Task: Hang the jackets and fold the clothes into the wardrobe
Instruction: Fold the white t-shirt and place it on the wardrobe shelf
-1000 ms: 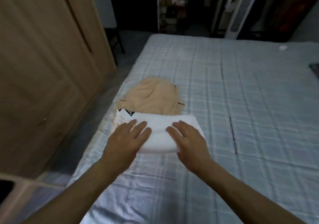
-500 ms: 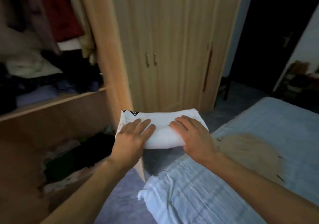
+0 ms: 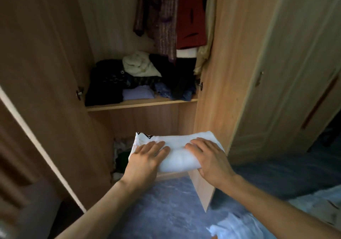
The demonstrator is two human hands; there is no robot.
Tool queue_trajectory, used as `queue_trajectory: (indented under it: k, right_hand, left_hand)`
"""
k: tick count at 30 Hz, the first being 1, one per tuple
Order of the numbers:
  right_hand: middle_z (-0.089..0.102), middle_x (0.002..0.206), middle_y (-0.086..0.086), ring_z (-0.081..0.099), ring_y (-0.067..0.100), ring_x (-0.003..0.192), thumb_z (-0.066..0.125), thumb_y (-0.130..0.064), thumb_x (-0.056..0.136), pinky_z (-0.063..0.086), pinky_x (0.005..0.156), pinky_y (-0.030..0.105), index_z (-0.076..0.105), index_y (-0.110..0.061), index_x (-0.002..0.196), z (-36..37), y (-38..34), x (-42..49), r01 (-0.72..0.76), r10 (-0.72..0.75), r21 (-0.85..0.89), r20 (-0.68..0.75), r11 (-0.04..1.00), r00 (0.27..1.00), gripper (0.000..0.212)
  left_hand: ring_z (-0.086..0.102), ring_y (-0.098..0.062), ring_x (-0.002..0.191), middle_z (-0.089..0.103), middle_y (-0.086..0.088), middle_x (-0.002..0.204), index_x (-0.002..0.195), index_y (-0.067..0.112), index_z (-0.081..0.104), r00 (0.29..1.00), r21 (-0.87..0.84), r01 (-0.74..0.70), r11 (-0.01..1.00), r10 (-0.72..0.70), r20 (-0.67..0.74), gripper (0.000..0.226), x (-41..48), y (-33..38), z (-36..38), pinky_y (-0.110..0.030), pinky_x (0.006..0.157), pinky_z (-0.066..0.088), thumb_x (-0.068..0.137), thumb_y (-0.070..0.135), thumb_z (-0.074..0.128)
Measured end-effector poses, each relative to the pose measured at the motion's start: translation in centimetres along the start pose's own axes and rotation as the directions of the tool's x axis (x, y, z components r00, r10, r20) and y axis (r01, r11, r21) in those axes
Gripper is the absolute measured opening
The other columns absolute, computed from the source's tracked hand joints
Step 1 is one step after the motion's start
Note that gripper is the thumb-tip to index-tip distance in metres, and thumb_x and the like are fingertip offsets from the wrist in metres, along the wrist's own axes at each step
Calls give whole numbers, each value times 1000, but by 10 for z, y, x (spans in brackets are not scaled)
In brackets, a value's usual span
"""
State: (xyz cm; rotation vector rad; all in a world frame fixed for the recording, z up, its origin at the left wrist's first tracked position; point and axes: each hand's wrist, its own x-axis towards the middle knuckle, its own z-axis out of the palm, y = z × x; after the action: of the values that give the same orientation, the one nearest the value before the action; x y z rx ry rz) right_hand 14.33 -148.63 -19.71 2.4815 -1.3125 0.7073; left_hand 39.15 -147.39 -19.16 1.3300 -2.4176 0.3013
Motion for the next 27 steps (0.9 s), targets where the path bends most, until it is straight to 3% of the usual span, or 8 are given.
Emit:
queue_trajectory:
  k: [5, 10, 13, 16, 19, 22, 27]
  right_hand:
    - [64, 119, 0, 64, 21, 106, 80, -3, 53, 52, 91, 31, 61, -20, 122, 40, -14, 40, 63, -68, 58, 85, 996, 994, 73]
    - [62, 122, 1, 62, 22, 109, 73, -2, 52, 53, 93, 32, 61, -18, 124, 80, 9, 85, 113, -126, 108, 121, 988, 985, 75]
    - [64, 120, 2, 63, 22, 108, 72, -2, 53, 54, 91, 34, 63, -16, 123, 106, 31, 116, 119, -134, 158, 89, 980, 987, 71]
    - [64, 122, 3, 63, 22, 110, 73, -4, 57, 53, 94, 34, 63, -17, 123, 127, 58, 147, 114, -134, 204, 90, 972, 987, 68]
    - [60, 124, 1, 58, 22, 114, 66, -3, 62, 50, 96, 35, 59, -20, 125, 139, 85, 183, 151, -170, 221, 72, 964, 983, 66]
    - [60, 124, 1, 57, 23, 114, 66, 0, 61, 49, 96, 35, 59, -19, 126, 149, 104, 215, 187, -206, 239, 57, 953, 977, 68]
    - [61, 125, 5, 59, 26, 114, 71, 1, 59, 52, 95, 36, 60, -17, 127, 178, 118, 250, 199, -227, 287, 64, 937, 972, 71]
  left_hand:
    - [69, -26, 100, 68, -1, 121, 113, 23, 68, 998, 1, 63, 998, -63, 6, 48, -11, -47, 16, -38, 73, 57, 72, 22, 43]
    - [68, -24, 101, 66, 1, 124, 117, 26, 65, 991, 1, 135, 991, -135, 13, 45, 10, -84, 42, -37, 74, 57, 72, 23, 64]
    - [68, -23, 104, 65, 2, 126, 122, 28, 59, 978, 20, 182, 983, -183, 95, 70, 35, -107, 55, -38, 77, 57, 58, 35, 85]
    - [68, -25, 105, 67, -1, 126, 121, 25, 65, 975, 61, 187, 981, -192, 110, 58, 68, -122, 61, -42, 78, 59, 66, 41, 70]
    - [70, -26, 102, 69, -2, 120, 114, 21, 71, 972, 116, 228, 967, -233, 33, 48, 105, -130, 60, -43, 73, 58, 70, 24, 53]
    - [69, -27, 105, 68, -4, 122, 117, 19, 69, 963, 132, 264, 955, -268, 14, 68, 127, -144, 63, -43, 74, 58, 51, 1, 69]
    - [68, -30, 108, 68, -6, 124, 120, 19, 67, 944, 134, 316, 939, -326, 61, 78, 150, -172, 73, -45, 82, 59, 45, 5, 84]
